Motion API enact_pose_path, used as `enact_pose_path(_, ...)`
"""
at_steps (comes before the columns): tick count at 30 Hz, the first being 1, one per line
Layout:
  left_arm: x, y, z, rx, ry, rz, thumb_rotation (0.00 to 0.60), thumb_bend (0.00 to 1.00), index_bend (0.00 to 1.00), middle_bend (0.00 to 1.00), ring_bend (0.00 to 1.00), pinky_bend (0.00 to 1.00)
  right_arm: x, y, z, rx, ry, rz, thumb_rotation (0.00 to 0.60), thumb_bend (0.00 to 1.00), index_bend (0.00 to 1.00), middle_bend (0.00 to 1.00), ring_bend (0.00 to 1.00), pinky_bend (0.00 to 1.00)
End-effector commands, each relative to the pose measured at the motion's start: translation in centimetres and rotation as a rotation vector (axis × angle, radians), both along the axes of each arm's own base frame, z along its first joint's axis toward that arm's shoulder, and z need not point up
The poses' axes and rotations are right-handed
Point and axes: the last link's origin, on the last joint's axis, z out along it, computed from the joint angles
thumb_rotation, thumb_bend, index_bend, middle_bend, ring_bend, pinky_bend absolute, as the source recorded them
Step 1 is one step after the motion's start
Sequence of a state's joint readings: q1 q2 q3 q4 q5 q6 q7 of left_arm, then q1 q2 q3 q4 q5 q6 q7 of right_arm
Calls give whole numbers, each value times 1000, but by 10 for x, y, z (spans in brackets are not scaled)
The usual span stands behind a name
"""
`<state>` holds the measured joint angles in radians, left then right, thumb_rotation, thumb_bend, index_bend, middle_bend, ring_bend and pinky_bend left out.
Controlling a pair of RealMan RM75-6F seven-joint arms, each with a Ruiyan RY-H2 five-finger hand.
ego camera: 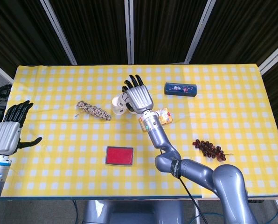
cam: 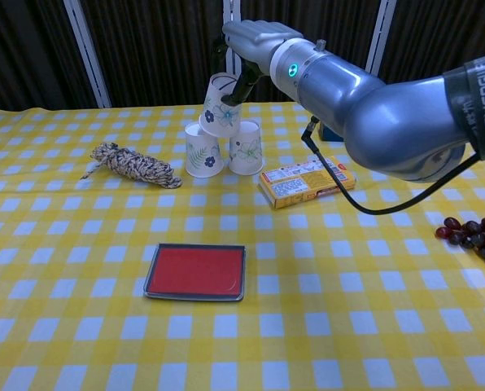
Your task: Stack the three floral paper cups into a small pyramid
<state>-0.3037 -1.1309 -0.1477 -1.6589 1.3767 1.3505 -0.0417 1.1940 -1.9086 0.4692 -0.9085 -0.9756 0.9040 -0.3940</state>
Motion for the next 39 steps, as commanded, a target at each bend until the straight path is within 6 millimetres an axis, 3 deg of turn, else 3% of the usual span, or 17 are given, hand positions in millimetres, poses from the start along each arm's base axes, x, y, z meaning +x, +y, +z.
enact_pose_path(1,0,0,0,-1,0,-1,600,134,0,0,0,0,0,-1,-3,-2,15,4,600,256,534,206,0,0)
enact_pose_path(9,0,0,-2,-14,-1,0,600,134,0,0,0,0,-7,-8,-2,-39,55,-5,600,253,526,200,0,0)
enact_pose_path(16,1,0,-4,-22,4,-4,600,134,0,0,0,0,-3,-3,0,-42,29,9,600,212,347,138,0,0)
enact_pose_path(28,1,0,-4,-19,6,-4,600,134,0,0,0,0,-8,6,11,-70,30,22,600,202,292,118,0,0)
enact_pose_path(35,-2,0,-4,-20,15,5,600,134,0,0,0,0,-45,25,31,-107,40,25,600,199,267,68,0,0)
enact_pose_path(39,-3,-1,-5,-19,25,10,600,134,0,0,0,0,-85,49,56,-137,49,22,600,194,223,27,0,0)
